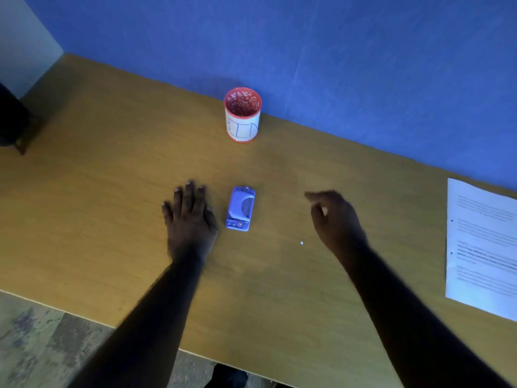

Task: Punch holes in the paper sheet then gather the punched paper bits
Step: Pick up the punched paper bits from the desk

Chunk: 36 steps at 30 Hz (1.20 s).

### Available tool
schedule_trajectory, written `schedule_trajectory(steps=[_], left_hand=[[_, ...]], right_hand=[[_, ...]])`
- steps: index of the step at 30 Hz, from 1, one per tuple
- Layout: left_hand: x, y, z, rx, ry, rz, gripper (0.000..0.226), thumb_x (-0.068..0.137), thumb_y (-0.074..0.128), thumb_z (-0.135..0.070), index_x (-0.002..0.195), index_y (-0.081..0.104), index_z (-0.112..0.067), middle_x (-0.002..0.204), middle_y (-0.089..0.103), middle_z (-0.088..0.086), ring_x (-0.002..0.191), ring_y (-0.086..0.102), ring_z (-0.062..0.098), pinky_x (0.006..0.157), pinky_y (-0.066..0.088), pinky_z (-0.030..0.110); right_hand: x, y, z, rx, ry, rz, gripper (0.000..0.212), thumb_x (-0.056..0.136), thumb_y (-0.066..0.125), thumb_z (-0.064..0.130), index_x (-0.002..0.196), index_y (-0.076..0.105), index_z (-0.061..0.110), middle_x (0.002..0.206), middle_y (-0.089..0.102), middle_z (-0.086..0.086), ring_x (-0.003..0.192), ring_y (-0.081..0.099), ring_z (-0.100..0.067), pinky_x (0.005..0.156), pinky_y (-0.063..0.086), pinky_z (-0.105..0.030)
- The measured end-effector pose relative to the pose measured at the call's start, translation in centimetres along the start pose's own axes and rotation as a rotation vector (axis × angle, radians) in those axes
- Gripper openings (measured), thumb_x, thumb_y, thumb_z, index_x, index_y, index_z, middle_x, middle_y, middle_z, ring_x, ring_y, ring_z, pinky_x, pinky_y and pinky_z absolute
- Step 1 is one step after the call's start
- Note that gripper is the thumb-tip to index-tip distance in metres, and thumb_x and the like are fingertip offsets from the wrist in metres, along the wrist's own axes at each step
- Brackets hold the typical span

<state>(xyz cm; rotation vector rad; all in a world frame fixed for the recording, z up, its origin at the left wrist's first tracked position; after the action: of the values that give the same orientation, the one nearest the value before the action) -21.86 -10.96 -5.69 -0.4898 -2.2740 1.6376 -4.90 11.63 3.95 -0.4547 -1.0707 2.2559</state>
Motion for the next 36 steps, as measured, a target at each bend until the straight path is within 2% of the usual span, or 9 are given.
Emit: schedule_trajectory(steps=[3, 7, 9, 18, 24, 27, 31, 34, 36], left_hand=[[-0.2, 0.0, 0.0, -0.003, -0.008, 0.02, 0.058, 0.094, 0.036, -0.031, 0.151, 0.038, -0.018, 0.162, 0.029, 0.008, 0.15, 0.024, 0.033, 0.12, 0.012, 0.059], [-0.6, 0.0, -0.1, -0.006, -0.002, 0.031, 0.058, 0.095, 0.035, -0.031, 0.151, 0.037, -0.018, 0.163, 0.027, 0.008, 0.151, 0.022, 0.034, 0.121, 0.011, 0.058], [-0.8, -0.1, -0.1, -0.008, 0.003, 0.035, 0.058, 0.096, 0.036, -0.03, 0.152, 0.036, -0.018, 0.163, 0.027, 0.008, 0.151, 0.021, 0.034, 0.121, 0.01, 0.058], [-0.6, 0.3, 0.0, -0.008, 0.005, 0.013, 0.057, 0.095, 0.034, -0.032, 0.15, 0.039, -0.018, 0.162, 0.029, 0.008, 0.15, 0.023, 0.033, 0.12, 0.012, 0.058], [-0.8, 0.8, 0.5, -0.011, -0.003, 0.02, 0.058, 0.094, 0.032, -0.034, 0.15, 0.037, -0.02, 0.162, 0.029, 0.006, 0.15, 0.023, 0.032, 0.12, 0.012, 0.059], [-0.6, 0.9, 0.4, -0.019, 0.005, 0.011, 0.057, 0.094, 0.032, -0.034, 0.15, 0.037, -0.021, 0.162, 0.03, 0.007, 0.15, 0.024, 0.033, 0.12, 0.013, 0.059], [-0.3, 0.8, 0.2, -0.012, 0.003, 0.008, 0.057, 0.095, 0.031, -0.035, 0.15, 0.036, -0.021, 0.163, 0.029, 0.006, 0.15, 0.023, 0.032, 0.121, 0.012, 0.058], [-0.5, 0.8, 0.4, -0.001, -0.002, 0.018, 0.056, 0.097, 0.033, -0.033, 0.151, 0.034, -0.022, 0.163, 0.027, 0.005, 0.151, 0.02, 0.031, 0.121, 0.011, 0.057], [-0.7, 0.9, 0.4, -0.002, -0.002, 0.018, 0.055, 0.098, 0.037, -0.032, 0.152, 0.034, -0.021, 0.164, 0.026, 0.005, 0.151, 0.02, 0.03, 0.121, 0.01, 0.058]], right_hand=[[-6.1, 0.9, -2.9, -0.19, 0.023, 0.149, 0.048, 0.088, 0.053, 0.0, 0.131, 0.062, 0.018, 0.126, 0.062, -0.007, 0.113, 0.059, -0.025, 0.097, 0.049, -0.032], [-9.7, 1.8, -4.1, -0.379, 0.023, 0.25, 0.067, 0.085, 0.051, 0.002, 0.145, 0.043, 0.031, 0.135, 0.051, -0.003, 0.12, 0.052, -0.024, 0.082, 0.057, -0.037], [-9.9, 2.3, -4.0, -0.458, -0.001, 0.289, 0.072, 0.085, 0.051, 0.003, 0.147, 0.036, 0.035, 0.139, 0.049, -0.003, 0.124, 0.049, -0.024, 0.083, 0.058, -0.038], [-9.5, 3.2, -3.0, -0.694, -0.028, 0.338, 0.062, 0.097, 0.05, 0.018, 0.152, 0.024, 0.032, 0.148, 0.039, -0.014, 0.133, 0.042, -0.032, 0.092, 0.056, -0.046], [-9.0, 3.7, -1.9, -0.807, -0.132, 0.408, 0.057, 0.098, 0.045, 0.015, 0.152, 0.027, 0.013, 0.15, 0.037, -0.021, 0.134, 0.04, -0.036, 0.094, 0.053, -0.048], [-8.2, 3.0, -2.8, -0.6, -0.078, 0.321, 0.053, 0.093, 0.047, 0.008, 0.144, 0.046, 0.024, 0.141, 0.046, -0.009, 0.124, 0.048, -0.029, 0.095, 0.052, -0.042], [-7.0, 1.1, -4.7, 0.02, 0.177, 0.131, 0.045, 0.088, 0.054, -0.002, 0.121, 0.069, 0.025, 0.122, 0.06, -0.003, 0.109, 0.059, -0.018, 0.09, 0.047, -0.025], [-6.9, 0.4, -4.8, 0.575, 0.479, 0.146, 0.036, 0.09, 0.059, 0.005, 0.099, 0.075, 0.035, 0.11, 0.072, 0.005, 0.102, 0.067, -0.014, 0.073, 0.055, -0.027], [-7.1, 0.2, -4.7, 0.738, 0.575, 0.19, 0.035, 0.089, 0.057, 0.005, 0.097, 0.077, 0.033, 0.106, 0.074, 0.007, 0.101, 0.068, -0.014, 0.063, 0.055, -0.025]])
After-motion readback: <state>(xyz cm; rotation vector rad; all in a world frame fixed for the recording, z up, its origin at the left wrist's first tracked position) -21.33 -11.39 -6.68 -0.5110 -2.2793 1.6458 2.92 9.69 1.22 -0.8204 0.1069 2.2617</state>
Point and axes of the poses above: each hand's wrist, its own x-axis towards the middle knuckle, its own y-axis out of the palm, z = x × y, the point moved 1 cm from there along x, towards the middle knuckle
